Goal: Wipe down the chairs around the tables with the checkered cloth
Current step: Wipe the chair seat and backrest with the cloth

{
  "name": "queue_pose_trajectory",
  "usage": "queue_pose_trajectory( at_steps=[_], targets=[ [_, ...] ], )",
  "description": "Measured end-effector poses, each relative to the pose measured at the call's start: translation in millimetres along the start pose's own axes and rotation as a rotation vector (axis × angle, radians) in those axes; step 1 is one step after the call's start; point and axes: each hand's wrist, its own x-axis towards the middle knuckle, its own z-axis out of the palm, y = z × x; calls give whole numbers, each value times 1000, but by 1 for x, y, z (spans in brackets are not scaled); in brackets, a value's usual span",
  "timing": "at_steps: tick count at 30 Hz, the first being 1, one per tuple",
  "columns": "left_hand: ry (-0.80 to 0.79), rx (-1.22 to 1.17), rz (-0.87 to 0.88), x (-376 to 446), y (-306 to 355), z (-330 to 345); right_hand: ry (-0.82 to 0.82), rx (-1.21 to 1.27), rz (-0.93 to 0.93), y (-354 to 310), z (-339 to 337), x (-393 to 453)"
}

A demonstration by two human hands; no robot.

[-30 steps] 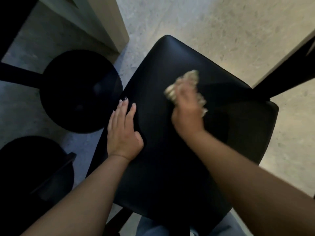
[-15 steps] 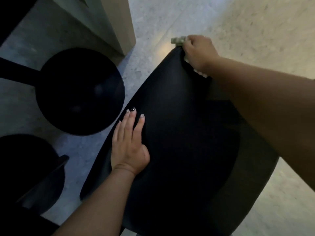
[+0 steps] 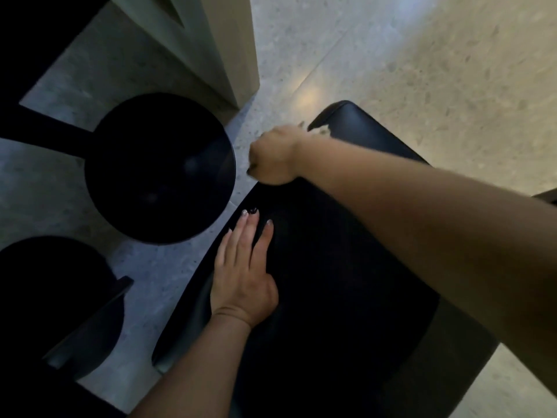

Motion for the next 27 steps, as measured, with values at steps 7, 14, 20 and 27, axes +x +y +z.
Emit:
queue_pose_trajectory(
  at_steps=[7,14,20,27],
  targets=[
    [20,-13,5,0,-1,3,422,63,-6,37,13,-33],
    [4,6,-3,-2,-1,5,895,410,343,45,38,-65],
    [8,21,11,-3,0,2,658,215,-277,-3,101,-143],
    [22,39,5,-4,2,2,851,394,592,75,116,-192]
  ],
)
